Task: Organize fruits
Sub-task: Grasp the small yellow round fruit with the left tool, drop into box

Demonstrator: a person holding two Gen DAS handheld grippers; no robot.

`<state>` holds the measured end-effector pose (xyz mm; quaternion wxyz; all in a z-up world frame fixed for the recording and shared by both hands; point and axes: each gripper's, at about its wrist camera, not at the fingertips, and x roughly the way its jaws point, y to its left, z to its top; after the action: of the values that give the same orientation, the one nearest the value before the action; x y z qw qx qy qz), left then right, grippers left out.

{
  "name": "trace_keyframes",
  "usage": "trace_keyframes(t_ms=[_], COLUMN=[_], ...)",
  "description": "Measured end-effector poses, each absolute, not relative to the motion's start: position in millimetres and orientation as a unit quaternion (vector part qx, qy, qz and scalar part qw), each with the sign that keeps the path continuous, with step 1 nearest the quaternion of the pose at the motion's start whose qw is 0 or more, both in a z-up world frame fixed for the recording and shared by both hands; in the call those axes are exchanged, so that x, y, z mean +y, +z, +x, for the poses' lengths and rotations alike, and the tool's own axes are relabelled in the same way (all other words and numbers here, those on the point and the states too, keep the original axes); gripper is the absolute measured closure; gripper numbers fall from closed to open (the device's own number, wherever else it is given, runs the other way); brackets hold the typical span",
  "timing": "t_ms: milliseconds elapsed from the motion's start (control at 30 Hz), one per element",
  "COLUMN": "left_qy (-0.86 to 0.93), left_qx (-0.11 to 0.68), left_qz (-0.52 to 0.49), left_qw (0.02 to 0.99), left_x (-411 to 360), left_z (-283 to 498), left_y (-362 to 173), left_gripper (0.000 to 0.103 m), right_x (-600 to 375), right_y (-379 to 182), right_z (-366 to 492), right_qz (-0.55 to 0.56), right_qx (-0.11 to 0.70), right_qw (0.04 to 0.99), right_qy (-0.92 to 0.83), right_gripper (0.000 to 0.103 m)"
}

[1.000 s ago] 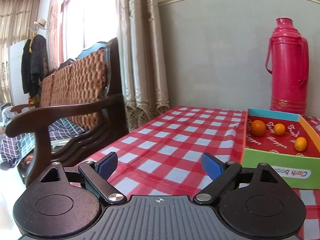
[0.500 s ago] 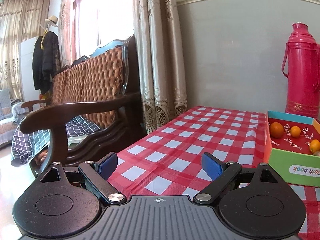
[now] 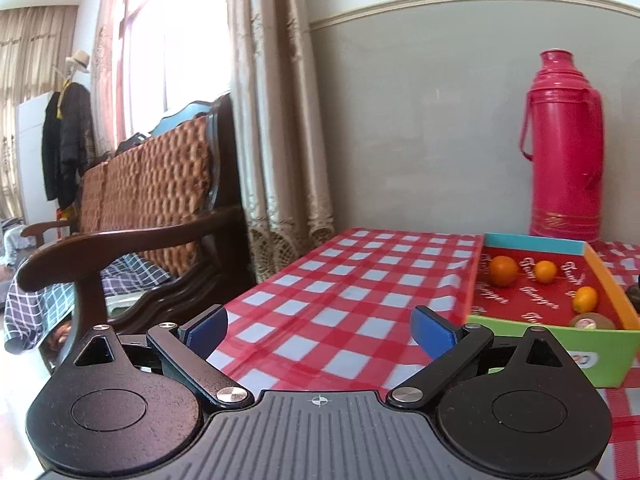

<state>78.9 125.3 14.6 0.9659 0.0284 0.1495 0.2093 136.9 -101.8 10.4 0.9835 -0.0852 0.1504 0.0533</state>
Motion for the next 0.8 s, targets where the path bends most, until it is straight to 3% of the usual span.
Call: trace_keyframes(t_ms=[100,333,533,800], left_qy=[0.197,0.157,0.13,0.09], left_qx=[0.143,0.129,0.1,0.083], left_qz=[0.034,0.045,0.044,0.065], left_qw=[0.969,0.978,0.985,0.99], left_x=[108.7,67.3,32.1,-19.8], left_z=[79.9,84.1,86.0,89.1], left_y=[18.2,23.6,26.4,25.8], left_gripper=[0.0,0.0,0.0,0.0], right_x=[-123.6,-183.0,-226.5,-256.7], right_y=[11.9,10.6,5.6,6.5], right_z=[136.9,136.9,126.3,116.3], right_qz=[-0.069,-0.005,0.055,0.044], right_qx=[0.157,0.195,0.175,0.185], right_qw=[0.985,0.981,0.983,0.977], right_qy=[0.033,-0.003,-0.025,-0.093], right_gripper=[0.005,0.005,0.005,0.005])
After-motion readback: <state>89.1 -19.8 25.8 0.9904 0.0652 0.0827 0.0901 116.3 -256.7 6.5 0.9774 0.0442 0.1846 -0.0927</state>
